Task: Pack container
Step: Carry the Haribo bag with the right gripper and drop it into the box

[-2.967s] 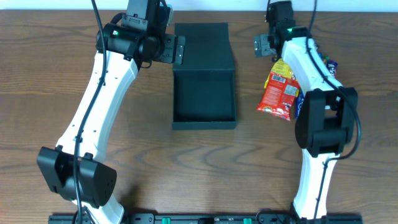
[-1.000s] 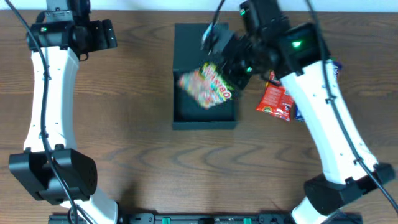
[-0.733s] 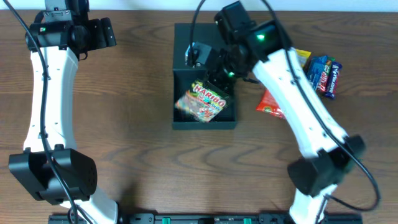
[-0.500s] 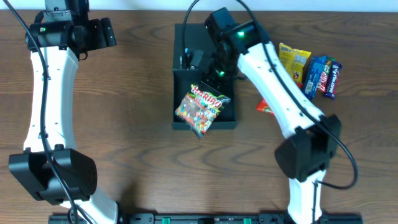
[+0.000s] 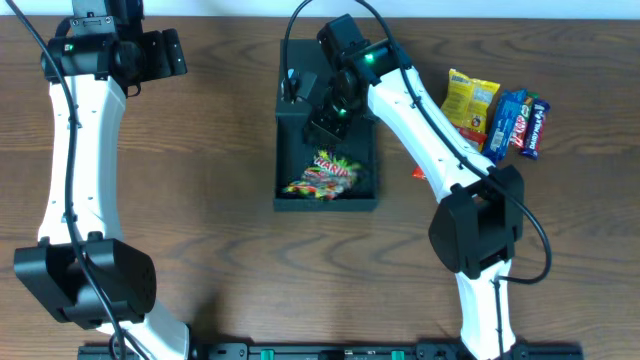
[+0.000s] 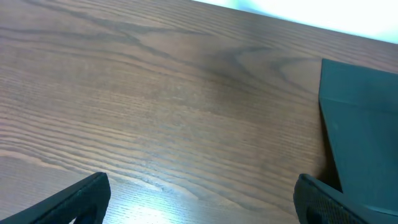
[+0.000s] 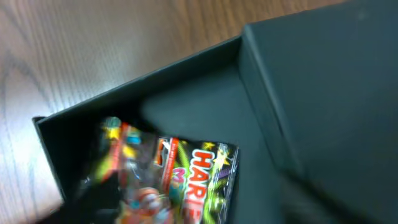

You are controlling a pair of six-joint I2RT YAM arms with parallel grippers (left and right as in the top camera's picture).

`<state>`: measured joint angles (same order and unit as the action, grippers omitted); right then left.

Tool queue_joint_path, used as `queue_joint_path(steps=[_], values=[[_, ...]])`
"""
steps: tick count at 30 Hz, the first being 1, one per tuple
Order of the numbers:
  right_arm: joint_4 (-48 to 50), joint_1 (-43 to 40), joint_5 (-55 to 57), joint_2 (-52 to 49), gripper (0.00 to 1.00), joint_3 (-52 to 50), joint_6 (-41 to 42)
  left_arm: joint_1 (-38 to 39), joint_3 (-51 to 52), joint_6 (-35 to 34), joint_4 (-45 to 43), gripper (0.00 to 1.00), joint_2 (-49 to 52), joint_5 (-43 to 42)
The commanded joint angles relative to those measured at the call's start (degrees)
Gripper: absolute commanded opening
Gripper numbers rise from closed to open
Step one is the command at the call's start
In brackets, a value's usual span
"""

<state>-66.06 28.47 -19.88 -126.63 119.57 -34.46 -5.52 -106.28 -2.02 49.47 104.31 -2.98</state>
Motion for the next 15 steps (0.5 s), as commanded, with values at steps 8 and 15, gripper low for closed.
queue_joint_path(steps=[8,15], values=[[-4.6,-0.5,4.0,-0.5,0.29,0.2,12.8,-0.1,-0.3,0.8,1.4,0.95,0.3,-1.6],[-5.5,-0.5,6.1,-3.8,0.01,-1.2,18.9,0.0,0.3,0.8,2.9,1.0,0.4,-7.1]])
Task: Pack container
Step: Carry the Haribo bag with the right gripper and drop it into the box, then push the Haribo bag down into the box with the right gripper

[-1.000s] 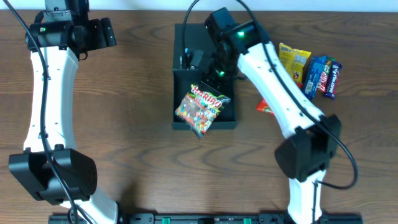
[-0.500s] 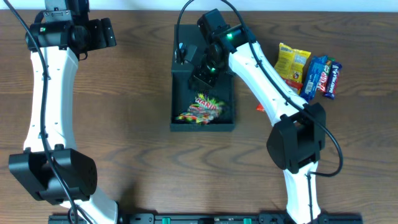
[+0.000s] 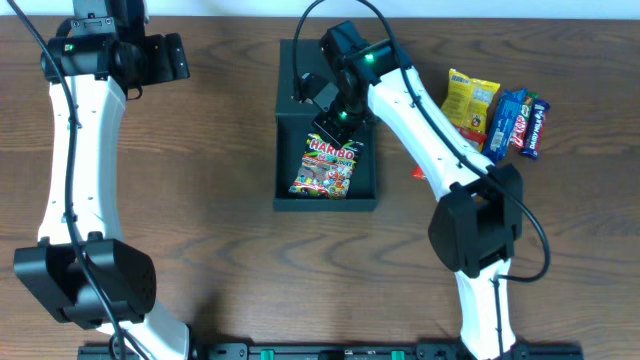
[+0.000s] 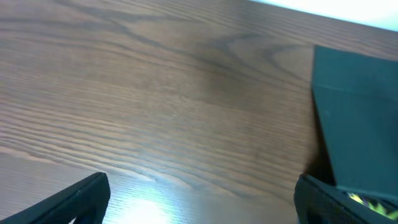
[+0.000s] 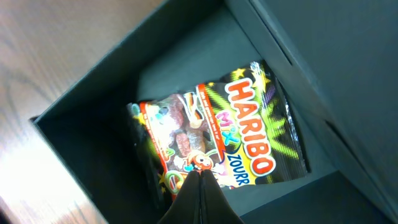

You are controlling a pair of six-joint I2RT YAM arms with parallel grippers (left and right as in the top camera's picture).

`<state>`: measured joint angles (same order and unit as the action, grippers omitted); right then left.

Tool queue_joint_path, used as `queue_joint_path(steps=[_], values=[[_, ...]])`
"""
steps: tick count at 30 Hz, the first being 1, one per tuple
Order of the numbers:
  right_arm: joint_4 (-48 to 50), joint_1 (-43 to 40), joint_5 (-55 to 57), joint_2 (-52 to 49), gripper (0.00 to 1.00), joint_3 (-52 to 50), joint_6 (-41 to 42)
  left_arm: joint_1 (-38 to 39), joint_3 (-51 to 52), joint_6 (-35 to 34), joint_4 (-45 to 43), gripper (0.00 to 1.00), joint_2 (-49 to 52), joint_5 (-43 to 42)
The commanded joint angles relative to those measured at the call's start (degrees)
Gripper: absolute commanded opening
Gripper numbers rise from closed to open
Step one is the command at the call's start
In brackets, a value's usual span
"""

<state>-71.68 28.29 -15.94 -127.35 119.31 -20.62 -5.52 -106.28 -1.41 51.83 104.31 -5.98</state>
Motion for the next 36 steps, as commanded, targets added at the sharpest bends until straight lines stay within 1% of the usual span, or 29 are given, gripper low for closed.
queue_joint_path(steps=[1,3,4,5,6,9,11,14,18,20,23,28,31,36], values=[[0.1,-0.3,3.4,-4.0,0.01,-1.0,7.1,0.0,0.8,0.2,0.7,0.8,0.4,-5.8],[-0.1,-0.3,4.7,-5.5,0.01,-1.0,10.5,0.1,2.9,0.2,0.6,0.44,0.4,-8.7],[-0.2,-0.3,5.2,-6.1,0.01,-1.0,12.3,0.3,4.2,0.2,0.6,0.22,0.4,-9.4],[-0.3,-0.3,5.6,-6.8,0.01,-1.0,14.0,0.5,6.0,0.2,0.6,0.1,0.5,-10.2],[-0.6,-0.3,5.6,-7.1,0.01,-1.0,15.5,0.8,8.1,0.1,0.3,0.06,0.5,-10.7],[-1.0,-0.6,5.7,-7.8,0.01,-1.0,19.6,2.1,15.6,-1.1,-2.0,0.06,0.6,-15.3],[-1.4,-1.2,8.2,-7.8,0.02,-1.3,24.5,3.6,21.0,-3.8,-5.5,0.06,0.7,-19.6],[-2.1,-1.4,13.0,-7.8,0.01,-1.9,28.0,5.9,26.6,-8.2,-10.2,0.06,0.7,-19.8],[-1.7,-0.9,15.8,-7.8,0.01,-3.7,29.5,8.5,29.8,-9.5,-12.7,0.06,1.3,-21.8],[-1.3,-0.5,18.2,-7.8,0.01,-5.9,32.5,10.0,30.1,-10.1,-13.0,0.06,2.3,-21.9],[-0.1,-0.5,18.1,-7.8,0.01,-8.9,35.5,11.8,30.1,-10.3,-13.1,0.06,4.3,-22.5],[2.0,-0.1,17.7,-7.8,0.01,-10.4,35.5,13.1,30.1,-10.4,-13.1,0.06,7.7,-24.6],[4.3,0.7,14.3,-7.8,0.01,-10.4,32.6,13.1,30.1,-10.4,-13.1,0.06,9.1,-27.3],[7.6,2.3,12.5,-7.8,0.01,-10.4,30.3,13.1,30.1,-10.4,-13.1,0.06,9.3,-28.2]])
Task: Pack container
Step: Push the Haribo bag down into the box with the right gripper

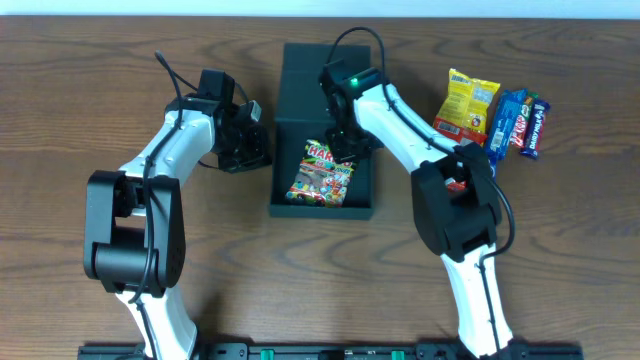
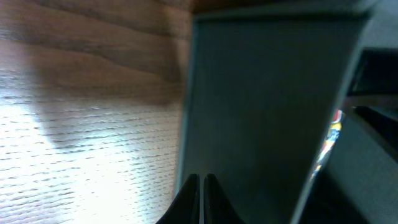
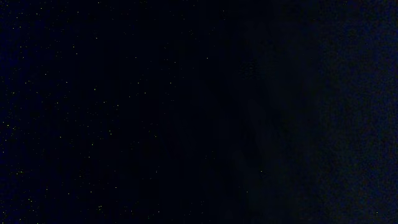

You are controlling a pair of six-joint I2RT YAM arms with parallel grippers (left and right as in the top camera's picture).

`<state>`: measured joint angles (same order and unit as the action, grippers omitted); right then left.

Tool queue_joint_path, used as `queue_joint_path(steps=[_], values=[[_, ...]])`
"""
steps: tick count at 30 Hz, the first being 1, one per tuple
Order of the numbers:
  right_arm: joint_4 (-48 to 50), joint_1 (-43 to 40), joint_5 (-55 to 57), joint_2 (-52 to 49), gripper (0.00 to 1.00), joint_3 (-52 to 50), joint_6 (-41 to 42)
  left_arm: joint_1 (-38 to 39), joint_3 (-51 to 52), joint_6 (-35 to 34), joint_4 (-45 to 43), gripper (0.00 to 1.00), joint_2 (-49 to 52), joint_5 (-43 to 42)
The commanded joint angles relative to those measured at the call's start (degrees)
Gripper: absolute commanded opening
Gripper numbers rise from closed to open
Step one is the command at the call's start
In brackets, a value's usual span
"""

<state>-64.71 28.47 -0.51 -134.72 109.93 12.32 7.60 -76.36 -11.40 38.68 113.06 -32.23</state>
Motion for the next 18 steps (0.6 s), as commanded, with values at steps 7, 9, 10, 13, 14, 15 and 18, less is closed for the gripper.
queue_joint_path(steps=[7,9,10,13,14,15,18], values=[[5.0,4.5,-5.0,-0.4,0.01,-1.0,-4.7,0.1,0.2,-0.3,0.0,0.06,0.5,-3.2],[5.9,4.6,-5.2,-0.4,0.01,-1.0,-4.7,0.1,0.2,-0.3,0.0,0.06,0.5,-3.2],[6.3,4.6,-5.5,-0.4,0.01,-1.0,-4.7,0.1,0.2,-0.3,0.0,0.06,0.5,-3.2],[7.4,4.6,-6.0,-0.4,0.01,-1.0,-4.7,0.1,0.2,-0.2,0.0,0.06,0.5,-3.2],[8.0,4.7,-6.0,-0.4,0.01,-1.0,-4.8,0.1,0.2,-0.2,0.0,0.06,0.5,-3.2],[8.7,4.7,-6.0,-0.4,0.01,-1.0,-4.8,0.1,0.2,-0.2,0.0,0.06,0.5,-3.2],[11.0,4.7,-6.0,-0.4,0.01,-1.1,-5.1,0.1,0.2,-0.2,0.0,0.06,0.5,-3.2]])
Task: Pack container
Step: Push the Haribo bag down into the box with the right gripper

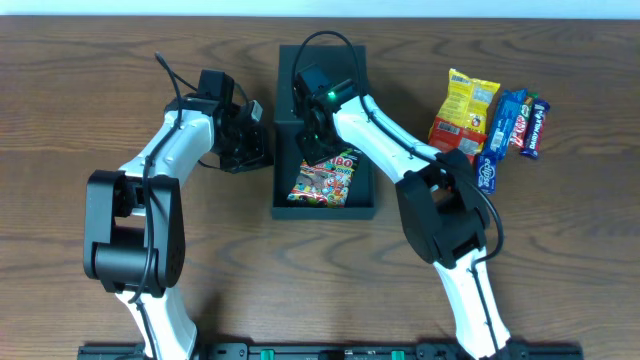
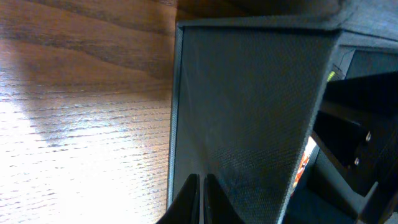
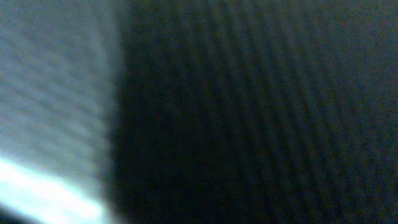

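Observation:
The black container [image 1: 325,212] stands mid-table with a Haribo candy bag [image 1: 325,180] lying flat inside. My left gripper [image 1: 258,150] is shut, its tips [image 2: 200,196] against the outside of the container's left wall [image 2: 249,112]. My right gripper [image 1: 310,128] reaches down inside the container near its left inner side, just behind the bag. The right wrist view shows only a dark blurred surface [image 3: 249,112], and its fingers are hidden.
Loose snacks lie right of the container: a yellow bag [image 1: 462,105], two blue bars [image 1: 512,120], a small blue packet [image 1: 485,175] and something red [image 1: 440,130]. The container's raised lid [image 1: 320,70] stands at the back.
My right gripper has moved from the container's middle right to its inner left side. The container and bag sit slightly shifted. The left gripper stays shut at the left wall.
First my right gripper hung over the container with the Haribo bag crumpled inside, while the left stood open far left. Then the bag lay flat, right gripper shut above it. Later the left was shut against the container's wall with the right low inside, now further left.

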You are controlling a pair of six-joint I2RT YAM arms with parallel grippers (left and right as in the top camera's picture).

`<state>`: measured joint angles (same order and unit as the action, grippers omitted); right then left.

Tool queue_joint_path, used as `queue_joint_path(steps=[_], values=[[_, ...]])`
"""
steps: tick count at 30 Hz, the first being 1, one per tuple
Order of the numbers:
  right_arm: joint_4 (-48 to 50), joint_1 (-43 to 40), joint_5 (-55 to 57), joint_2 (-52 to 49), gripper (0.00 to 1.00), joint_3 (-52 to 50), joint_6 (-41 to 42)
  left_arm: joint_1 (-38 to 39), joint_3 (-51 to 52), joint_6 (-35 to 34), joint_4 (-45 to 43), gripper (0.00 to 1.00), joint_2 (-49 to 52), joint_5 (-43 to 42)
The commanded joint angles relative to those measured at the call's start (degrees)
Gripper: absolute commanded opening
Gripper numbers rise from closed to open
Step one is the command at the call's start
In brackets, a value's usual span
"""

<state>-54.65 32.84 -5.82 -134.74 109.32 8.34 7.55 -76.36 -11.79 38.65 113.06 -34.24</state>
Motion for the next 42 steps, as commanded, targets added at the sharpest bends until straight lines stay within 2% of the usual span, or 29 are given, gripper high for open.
queue_joint_path(steps=[1,4,7,10,14,24,31,35,42], values=[[1.0,0.3,-0.7,-0.4,0.01,-0.4,-1.2,0.2,0.2,0.2,0.0,0.06,0.5,-1.2],[-2.7,0.2,-1.9,1.5,0.01,2.6,-1.1,0.2,0.2,0.5,0.0,0.06,0.5,-1.2],[-7.0,0.2,1.7,4.4,0.01,5.4,-1.0,0.2,0.1,1.1,0.0,0.06,0.5,-1.2],[-14.9,0.2,7.3,7.0,0.01,5.7,3.8,0.1,0.1,1.1,-0.1,0.06,0.5,-1.2],[-24.5,0.3,8.0,6.8,0.02,4.2,7.8,0.1,0.1,1.1,-0.5,0.06,0.5,-1.2],[-12.2,1.6,9.5,6.7,0.01,-11.1,11.5,0.1,0.1,1.1,-1.0,0.06,0.5,-1.2],[-4.3,1.8,11.5,6.7,0.01,-15.0,13.0,0.1,0.1,1.1,-1.0,0.06,0.5,-1.4],[1.3,1.8,11.3,6.7,0.01,-15.8,10.8,0.1,0.1,1.0,-1.0,0.06,0.5,-1.4],[3.5,2.0,2.5,6.7,0.01,-15.7,7.2,0.2,0.1,1.0,-1.0,0.06,0.5,-1.4]])
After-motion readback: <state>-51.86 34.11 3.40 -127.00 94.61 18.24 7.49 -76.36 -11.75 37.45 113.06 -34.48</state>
